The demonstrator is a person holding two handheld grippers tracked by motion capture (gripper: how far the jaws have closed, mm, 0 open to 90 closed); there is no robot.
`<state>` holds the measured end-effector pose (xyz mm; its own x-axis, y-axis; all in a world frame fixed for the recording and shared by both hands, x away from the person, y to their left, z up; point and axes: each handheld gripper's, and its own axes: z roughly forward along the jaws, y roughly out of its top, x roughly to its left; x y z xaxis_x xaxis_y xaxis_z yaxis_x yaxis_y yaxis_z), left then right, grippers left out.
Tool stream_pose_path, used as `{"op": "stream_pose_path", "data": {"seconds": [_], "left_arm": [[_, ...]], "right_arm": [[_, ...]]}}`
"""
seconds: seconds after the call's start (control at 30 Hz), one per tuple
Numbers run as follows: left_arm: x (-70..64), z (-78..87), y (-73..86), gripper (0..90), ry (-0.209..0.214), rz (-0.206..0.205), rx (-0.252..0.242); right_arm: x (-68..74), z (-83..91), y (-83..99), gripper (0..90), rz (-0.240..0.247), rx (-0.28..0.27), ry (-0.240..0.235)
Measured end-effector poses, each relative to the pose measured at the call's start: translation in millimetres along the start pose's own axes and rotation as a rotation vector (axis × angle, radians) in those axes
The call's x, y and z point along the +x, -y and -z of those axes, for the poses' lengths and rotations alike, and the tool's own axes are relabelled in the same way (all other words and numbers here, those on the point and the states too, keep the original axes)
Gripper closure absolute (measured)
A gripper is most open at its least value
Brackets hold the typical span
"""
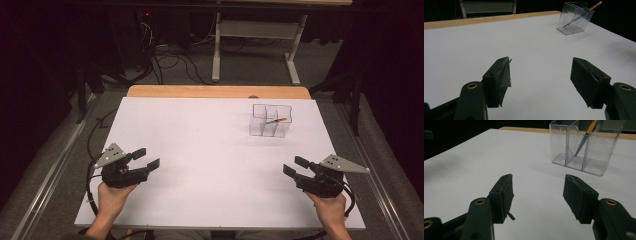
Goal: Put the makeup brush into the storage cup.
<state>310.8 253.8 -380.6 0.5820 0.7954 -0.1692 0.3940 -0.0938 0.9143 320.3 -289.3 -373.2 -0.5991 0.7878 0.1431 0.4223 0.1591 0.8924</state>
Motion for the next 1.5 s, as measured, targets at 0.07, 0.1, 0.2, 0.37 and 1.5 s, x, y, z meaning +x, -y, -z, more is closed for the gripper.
{"op": "stream_pose_path", "data": {"seconds": [0.07,0.1,0.2,0.37,1.5], "left_arm": [[0.0,0.0,0.0,32.2,-0.001,-0.002,0.001],[-0.1,0.0,0.0,32.2,-0.001,-0.002,0.002],[-0.1,-0.1,0.0,32.2,-0.001,-0.002,0.002],[-0.2,-0.1,0.0,32.2,0.0,-0.002,0.002],[-0.3,-0.6,0.0,32.2,0.0,-0.007,0.006]], "right_arm": [[0.0,-0.5,0.5,42.6,0.001,0.003,0.0],[0.0,-0.8,0.8,42.5,0.0,0.003,0.0],[-0.5,-1.5,1.9,42.5,0.0,0.006,0.0],[-1.8,-2.5,3.9,42.5,-0.003,0.009,0.004],[-9.1,-11.0,15.3,39.8,0.004,0.029,0.052]]}}
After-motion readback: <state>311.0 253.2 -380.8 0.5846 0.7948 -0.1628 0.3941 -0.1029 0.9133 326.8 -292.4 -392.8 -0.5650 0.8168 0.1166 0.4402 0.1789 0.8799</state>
